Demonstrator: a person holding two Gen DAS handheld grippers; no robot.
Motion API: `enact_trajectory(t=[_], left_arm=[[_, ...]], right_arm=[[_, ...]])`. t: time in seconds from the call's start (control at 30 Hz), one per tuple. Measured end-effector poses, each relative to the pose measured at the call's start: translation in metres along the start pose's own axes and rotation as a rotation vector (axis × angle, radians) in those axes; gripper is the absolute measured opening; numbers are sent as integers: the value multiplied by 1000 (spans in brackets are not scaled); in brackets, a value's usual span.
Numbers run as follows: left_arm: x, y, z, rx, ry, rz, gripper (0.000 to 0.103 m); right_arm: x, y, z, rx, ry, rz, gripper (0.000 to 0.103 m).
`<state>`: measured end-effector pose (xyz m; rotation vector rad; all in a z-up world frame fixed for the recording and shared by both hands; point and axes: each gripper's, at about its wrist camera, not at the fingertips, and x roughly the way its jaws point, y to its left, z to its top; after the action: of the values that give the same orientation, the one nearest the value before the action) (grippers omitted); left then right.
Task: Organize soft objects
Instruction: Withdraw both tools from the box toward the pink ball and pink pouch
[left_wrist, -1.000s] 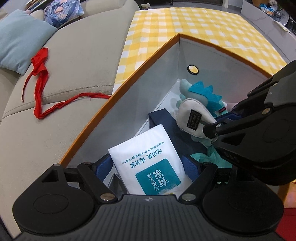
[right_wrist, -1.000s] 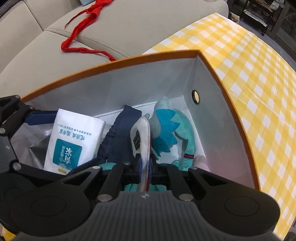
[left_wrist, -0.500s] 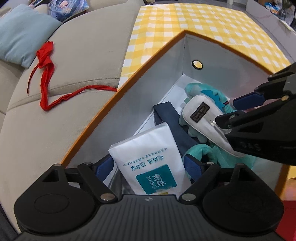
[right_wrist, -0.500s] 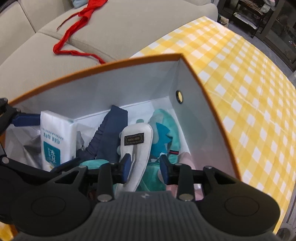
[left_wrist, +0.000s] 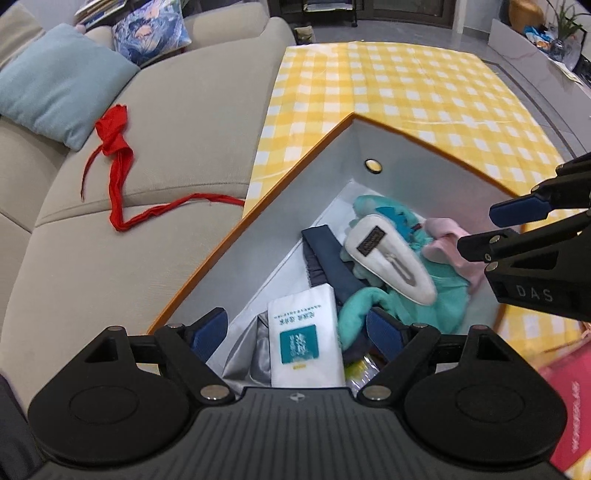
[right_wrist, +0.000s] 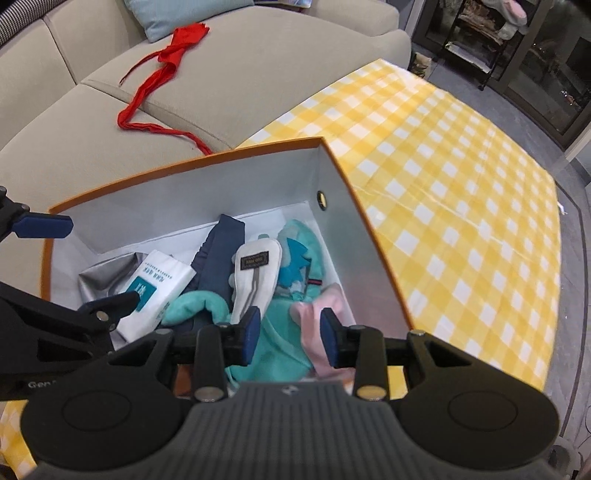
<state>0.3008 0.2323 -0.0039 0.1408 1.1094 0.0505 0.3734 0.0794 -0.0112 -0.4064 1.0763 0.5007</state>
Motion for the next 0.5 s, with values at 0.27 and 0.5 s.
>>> enact_trajectory(t=[0.27,0.5], left_arm=[[-47,-16,-4,44,-43,-2,100],[-69,-48,-26,130,-70,-51,100]], right_arm=[[-57,-11,-30,4,-37,-11,36],[-94,-30,-77,21,-57,7,39]])
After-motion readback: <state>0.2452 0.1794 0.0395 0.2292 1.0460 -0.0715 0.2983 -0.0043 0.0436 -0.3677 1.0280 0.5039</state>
